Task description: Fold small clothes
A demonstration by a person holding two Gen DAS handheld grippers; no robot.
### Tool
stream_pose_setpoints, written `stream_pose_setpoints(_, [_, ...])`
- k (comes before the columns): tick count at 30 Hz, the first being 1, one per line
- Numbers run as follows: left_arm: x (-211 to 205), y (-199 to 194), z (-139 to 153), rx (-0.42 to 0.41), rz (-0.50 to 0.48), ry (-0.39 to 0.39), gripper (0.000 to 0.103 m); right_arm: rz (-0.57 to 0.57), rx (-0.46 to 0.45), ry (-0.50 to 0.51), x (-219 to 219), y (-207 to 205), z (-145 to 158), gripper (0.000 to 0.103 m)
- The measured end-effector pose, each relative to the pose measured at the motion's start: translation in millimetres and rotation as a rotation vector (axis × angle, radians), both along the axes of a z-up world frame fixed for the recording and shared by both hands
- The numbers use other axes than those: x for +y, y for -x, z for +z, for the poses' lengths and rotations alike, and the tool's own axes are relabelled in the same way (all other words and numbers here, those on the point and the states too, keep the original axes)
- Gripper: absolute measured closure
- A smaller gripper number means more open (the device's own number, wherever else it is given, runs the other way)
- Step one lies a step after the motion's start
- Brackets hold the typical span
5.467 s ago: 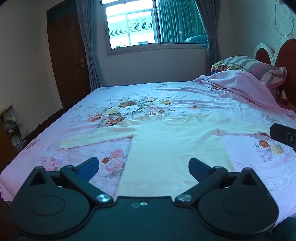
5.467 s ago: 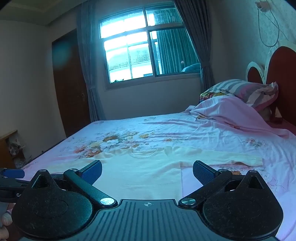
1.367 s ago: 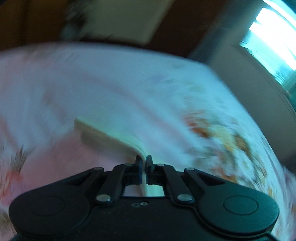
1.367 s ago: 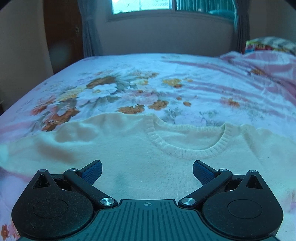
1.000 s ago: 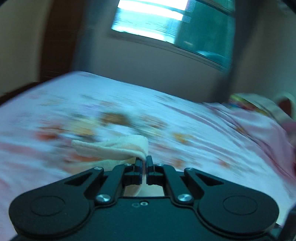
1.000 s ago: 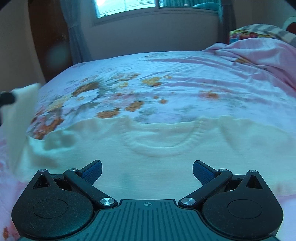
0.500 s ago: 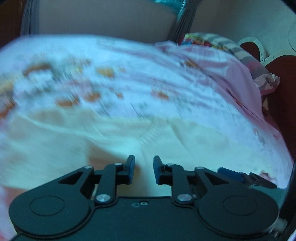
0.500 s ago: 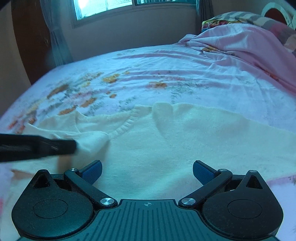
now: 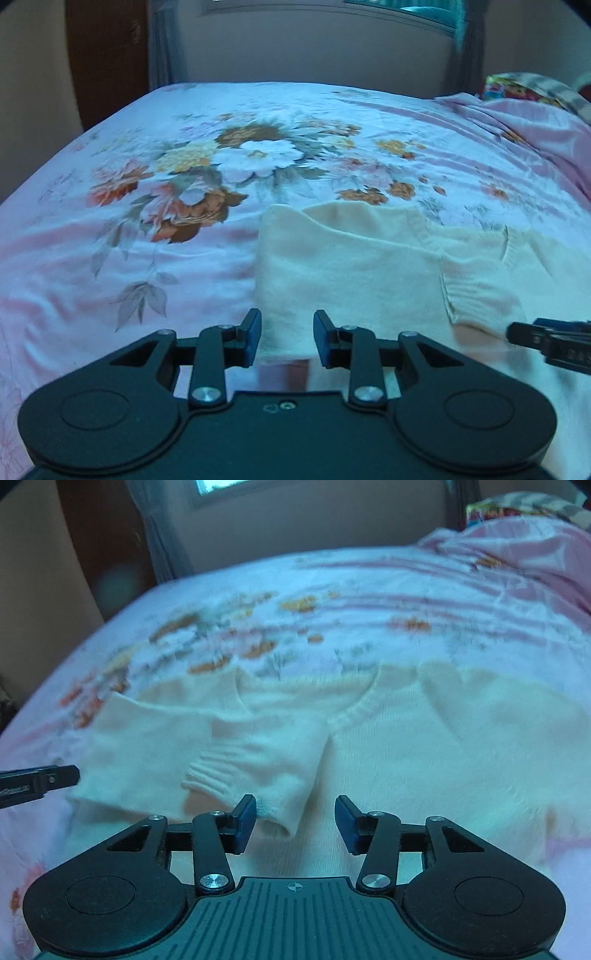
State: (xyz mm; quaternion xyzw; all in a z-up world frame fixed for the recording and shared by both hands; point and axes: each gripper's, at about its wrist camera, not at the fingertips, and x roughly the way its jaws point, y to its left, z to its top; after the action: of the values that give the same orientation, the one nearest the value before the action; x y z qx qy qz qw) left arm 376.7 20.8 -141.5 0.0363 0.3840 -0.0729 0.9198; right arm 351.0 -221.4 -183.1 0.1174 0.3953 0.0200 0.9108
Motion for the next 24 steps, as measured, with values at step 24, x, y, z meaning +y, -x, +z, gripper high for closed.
stream_pose_setpoints(24, [-30, -17, -26, 0.044, 0.024, 0.024, 0.071, -0.220, 0.000, -0.135, -78, 0, -8, 0.093])
